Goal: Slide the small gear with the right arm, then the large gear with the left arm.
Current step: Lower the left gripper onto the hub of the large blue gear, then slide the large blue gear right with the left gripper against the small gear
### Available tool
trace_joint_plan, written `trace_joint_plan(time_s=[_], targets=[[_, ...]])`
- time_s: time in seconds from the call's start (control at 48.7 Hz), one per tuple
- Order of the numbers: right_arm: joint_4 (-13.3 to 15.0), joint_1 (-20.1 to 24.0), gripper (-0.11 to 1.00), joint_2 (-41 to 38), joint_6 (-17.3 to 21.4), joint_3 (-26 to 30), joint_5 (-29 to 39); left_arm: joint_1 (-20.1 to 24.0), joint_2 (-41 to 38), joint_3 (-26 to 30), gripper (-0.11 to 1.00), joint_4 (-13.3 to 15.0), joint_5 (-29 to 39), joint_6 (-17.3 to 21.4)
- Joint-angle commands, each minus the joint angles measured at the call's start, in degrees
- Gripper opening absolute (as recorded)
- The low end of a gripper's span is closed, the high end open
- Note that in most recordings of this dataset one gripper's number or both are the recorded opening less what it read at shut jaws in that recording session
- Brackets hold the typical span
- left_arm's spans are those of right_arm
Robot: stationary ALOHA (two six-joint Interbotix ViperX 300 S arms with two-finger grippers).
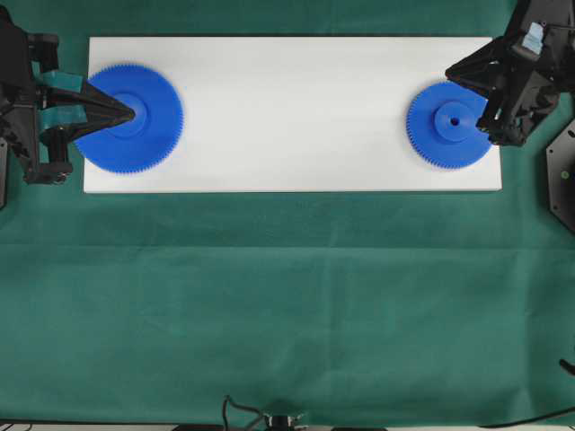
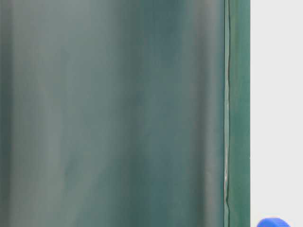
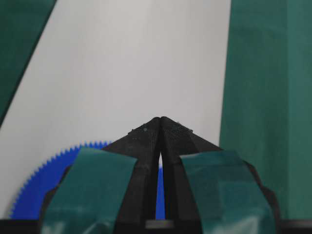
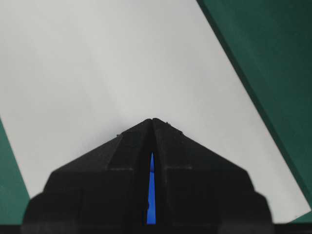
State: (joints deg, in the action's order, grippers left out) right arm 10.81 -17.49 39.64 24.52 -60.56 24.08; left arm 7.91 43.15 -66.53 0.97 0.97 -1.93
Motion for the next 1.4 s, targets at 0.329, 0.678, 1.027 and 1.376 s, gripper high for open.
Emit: trace_joint_plan(time_s=[0.329, 0.678, 1.027, 1.376], targets=[[0.18, 0.00, 0.53, -0.53, -0.09, 1.32, -1.41, 5.62, -6.24, -2.02, 0.00, 0.18, 6.94, -0.35], [0.09, 0.09, 0.53, -1.05, 0.00, 1.41, -1.58, 7.47, -20.39, -0.53, 0.00, 0.18, 2.37, -0.26], [0.00, 0.44, 0.53, -1.93, 0.00, 1.41, -2.20, 9.32, -18.90, -2.99, 0.00, 0.18, 1.58, -0.26], [0.00, 0.44, 0.53, -3.08, 0.00, 1.76, -2.37, 10.11, -19.34, -2.64, 0.00, 0.09, 1.49, 0.00]])
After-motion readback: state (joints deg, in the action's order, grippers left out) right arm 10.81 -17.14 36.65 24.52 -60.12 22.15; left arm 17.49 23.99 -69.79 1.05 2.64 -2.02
